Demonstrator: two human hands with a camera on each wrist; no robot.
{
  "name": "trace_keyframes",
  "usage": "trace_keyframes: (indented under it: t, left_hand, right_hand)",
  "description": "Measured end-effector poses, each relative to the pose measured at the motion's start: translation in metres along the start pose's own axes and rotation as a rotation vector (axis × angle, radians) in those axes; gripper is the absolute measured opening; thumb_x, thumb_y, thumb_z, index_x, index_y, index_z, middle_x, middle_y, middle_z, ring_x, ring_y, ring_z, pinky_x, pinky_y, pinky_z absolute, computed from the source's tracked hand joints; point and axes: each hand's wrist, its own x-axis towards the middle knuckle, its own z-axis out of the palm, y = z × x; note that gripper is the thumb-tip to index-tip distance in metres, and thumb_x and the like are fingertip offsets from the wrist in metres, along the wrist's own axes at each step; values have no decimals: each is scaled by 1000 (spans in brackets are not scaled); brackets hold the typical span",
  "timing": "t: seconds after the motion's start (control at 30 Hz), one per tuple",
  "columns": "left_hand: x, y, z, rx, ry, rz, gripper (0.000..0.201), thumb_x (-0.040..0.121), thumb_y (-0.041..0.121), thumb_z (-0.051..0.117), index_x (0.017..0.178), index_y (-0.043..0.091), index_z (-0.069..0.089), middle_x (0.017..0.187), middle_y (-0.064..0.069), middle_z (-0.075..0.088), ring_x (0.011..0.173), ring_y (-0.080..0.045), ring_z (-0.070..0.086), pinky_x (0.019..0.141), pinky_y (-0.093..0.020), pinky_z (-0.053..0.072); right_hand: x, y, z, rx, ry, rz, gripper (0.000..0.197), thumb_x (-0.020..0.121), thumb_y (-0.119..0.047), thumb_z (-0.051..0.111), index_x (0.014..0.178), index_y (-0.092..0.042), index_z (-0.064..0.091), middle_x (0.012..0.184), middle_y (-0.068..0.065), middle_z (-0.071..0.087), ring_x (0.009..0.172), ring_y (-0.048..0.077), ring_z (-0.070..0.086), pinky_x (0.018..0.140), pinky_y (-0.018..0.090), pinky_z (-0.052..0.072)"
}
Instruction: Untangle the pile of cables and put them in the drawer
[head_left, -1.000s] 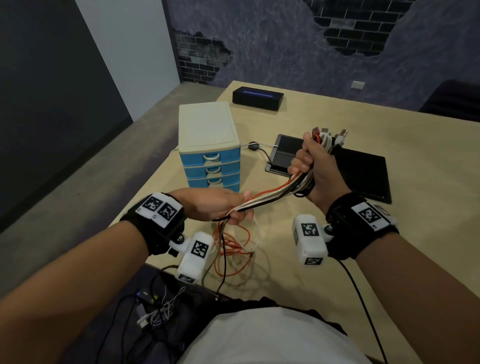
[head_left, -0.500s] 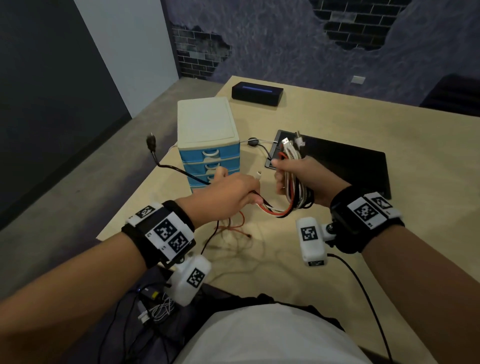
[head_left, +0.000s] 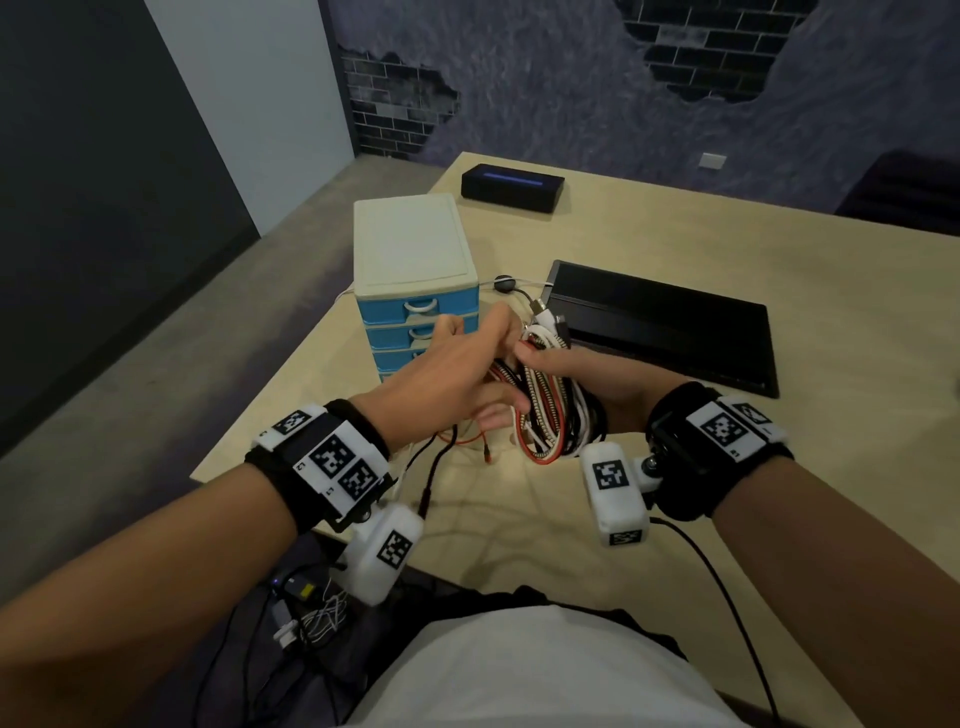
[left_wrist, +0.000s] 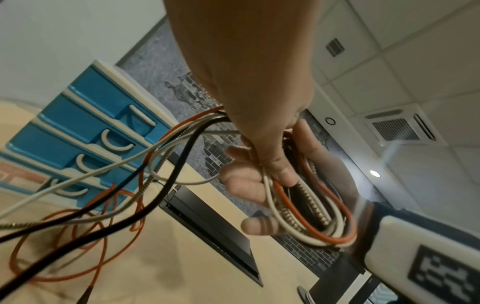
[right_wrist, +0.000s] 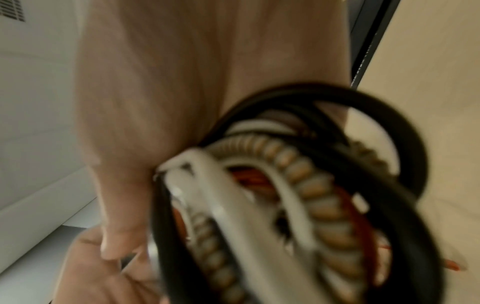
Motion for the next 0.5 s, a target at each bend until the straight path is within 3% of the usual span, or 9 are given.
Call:
trace_keyframes:
  t: [0.07,0.13,0.2,0.23,0.33,0.43,0.5]
  left_hand:
    - [0,0,1,-3,-4,-25,52,76,42,74,94,29,27,95,7,54,100,-23,34,87,-38,40]
    - [2,-1,3,-32,11,-54,56,73,41,77,94,30,26,96,5,55,101,-21,36,85,-37,42]
    - [5,-2,3,-96,3,-41,58,73,32,80,97,24,27,83,5,62,91,-13,48,76,-33,44]
    - [6,-3,3,-151,-16,-18,58,75,25,80,97,22,27,74,3,64,79,-11,56,68,-32,45]
    - [12,-7,0,-314,-64,-76,55,77,18,76,101,21,26,77,-17,67,60,-31,61,56,-43,52]
    - [15,-12,-7,-383,-119,-167,49,83,15,71,107,13,28,68,-1,61,54,-8,52,51,-23,44]
    - [15,-17,-10,-453,-216,-194,42,88,11,65,107,12,28,66,5,64,56,-5,55,53,-16,44]
  right_hand:
    - [3,2,0,5,-29,3,49,88,-46,53,116,-7,62,100,11,73,90,24,71,88,39,56]
    - [7,5,1,18,-44,-2,55,87,-44,57,118,1,58,102,15,70,96,27,68,96,45,51]
    - [11,8,3,23,-59,-31,44,94,-39,53,109,2,55,90,12,69,88,24,69,92,43,53]
    - [13,10,3,23,-63,-46,38,96,-37,52,96,0,56,84,10,66,81,22,68,89,43,55]
    - [16,12,6,19,-49,-91,38,97,-34,54,71,-8,49,74,8,55,68,20,59,78,38,55]
    - [13,8,6,7,-43,-79,31,96,-33,54,72,-14,50,69,3,51,62,14,54,70,30,54]
    - [12,8,3,-19,-36,-73,26,97,-31,53,78,-13,53,67,0,50,59,12,53,67,29,53]
